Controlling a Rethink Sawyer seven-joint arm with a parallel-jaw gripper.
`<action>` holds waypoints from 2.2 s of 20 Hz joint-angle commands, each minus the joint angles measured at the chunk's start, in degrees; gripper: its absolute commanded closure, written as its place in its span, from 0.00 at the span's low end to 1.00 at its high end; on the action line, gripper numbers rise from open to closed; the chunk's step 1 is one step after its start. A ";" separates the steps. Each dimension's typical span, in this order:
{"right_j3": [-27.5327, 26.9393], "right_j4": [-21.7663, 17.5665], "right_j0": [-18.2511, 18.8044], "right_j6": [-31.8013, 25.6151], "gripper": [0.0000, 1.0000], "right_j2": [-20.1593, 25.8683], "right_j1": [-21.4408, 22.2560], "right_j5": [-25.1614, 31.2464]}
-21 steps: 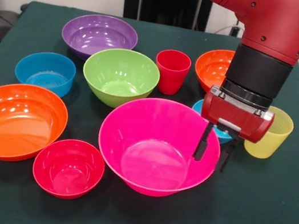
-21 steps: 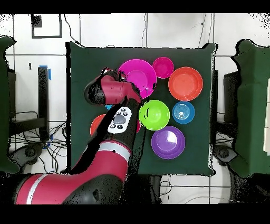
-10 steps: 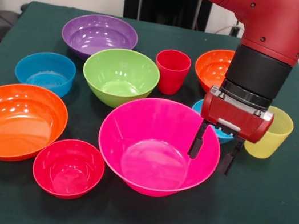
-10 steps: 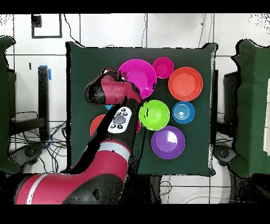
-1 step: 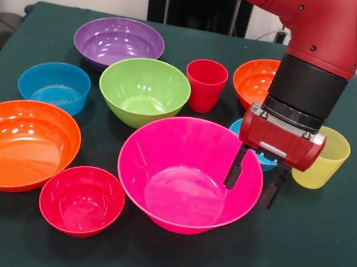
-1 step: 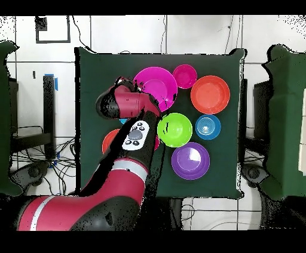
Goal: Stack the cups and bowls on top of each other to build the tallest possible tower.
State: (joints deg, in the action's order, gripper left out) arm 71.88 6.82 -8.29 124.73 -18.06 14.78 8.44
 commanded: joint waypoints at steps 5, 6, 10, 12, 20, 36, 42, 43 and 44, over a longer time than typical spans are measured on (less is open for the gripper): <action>-1.76 -4.04 -0.26 -1.03 0.00 5.60 -3.37 6.21; -1.84 -3.96 -0.26 -0.93 0.00 5.69 -3.47 6.04; -2.33 -3.88 0.03 -1.17 0.00 6.05 -3.52 6.22; -2.29 -3.88 -0.15 -1.03 0.00 5.70 -3.44 6.17; -3.49 -3.71 -0.69 -0.94 0.00 5.09 -4.38 6.50; -5.96 -3.85 -1.12 -1.44 0.00 5.42 -6.66 7.29; -5.70 -4.22 -0.71 -2.42 0.00 5.98 -6.18 8.01; -5.72 -4.31 -0.65 -2.62 0.00 6.05 -6.16 8.16; -5.87 -4.34 -0.65 -2.76 0.00 6.05 -6.26 8.39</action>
State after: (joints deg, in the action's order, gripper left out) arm 68.22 6.83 -8.60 124.73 -18.09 9.00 8.42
